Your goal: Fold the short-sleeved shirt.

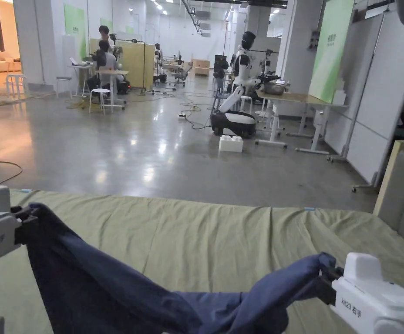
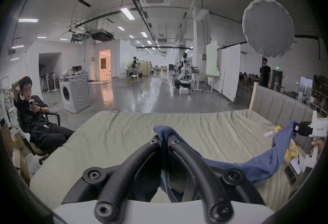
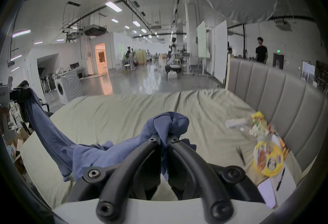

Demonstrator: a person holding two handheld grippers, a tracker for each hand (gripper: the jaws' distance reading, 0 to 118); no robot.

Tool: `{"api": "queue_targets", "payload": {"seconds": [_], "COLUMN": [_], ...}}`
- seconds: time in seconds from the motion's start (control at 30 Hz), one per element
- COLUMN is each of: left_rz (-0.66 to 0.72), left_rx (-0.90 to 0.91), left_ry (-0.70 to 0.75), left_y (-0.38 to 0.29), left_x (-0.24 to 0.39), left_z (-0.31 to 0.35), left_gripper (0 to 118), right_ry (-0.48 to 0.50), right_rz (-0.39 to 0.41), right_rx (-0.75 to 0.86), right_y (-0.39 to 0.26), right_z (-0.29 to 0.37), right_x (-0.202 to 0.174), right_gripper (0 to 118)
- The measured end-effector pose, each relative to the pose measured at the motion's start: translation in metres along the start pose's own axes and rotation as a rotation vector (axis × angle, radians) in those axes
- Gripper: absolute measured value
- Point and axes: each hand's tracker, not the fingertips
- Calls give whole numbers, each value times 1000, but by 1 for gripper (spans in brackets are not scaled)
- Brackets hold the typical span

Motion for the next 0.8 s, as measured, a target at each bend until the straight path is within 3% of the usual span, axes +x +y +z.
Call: {"api": "queue_targets", "payload": {"seconds": [0.33,0.7,0.8], "left_rz": [70,71,73], "left_rx": [67,72,72], "left_ry": [108,150,165], "left_y": [50,82,91], "left_x": [-51,-42,-37], "left_z": [7,-22,-33], "left_gripper": [6,6,6], "right_ry": [-70,-88,-97], "right_rz": [22,89,74], "right_rx": [106,155,160], "right_y": [92,144,159], "right_z": [1,-27,-36], "right_x": [22,13,12], "right_gripper": [5,5,5]}}
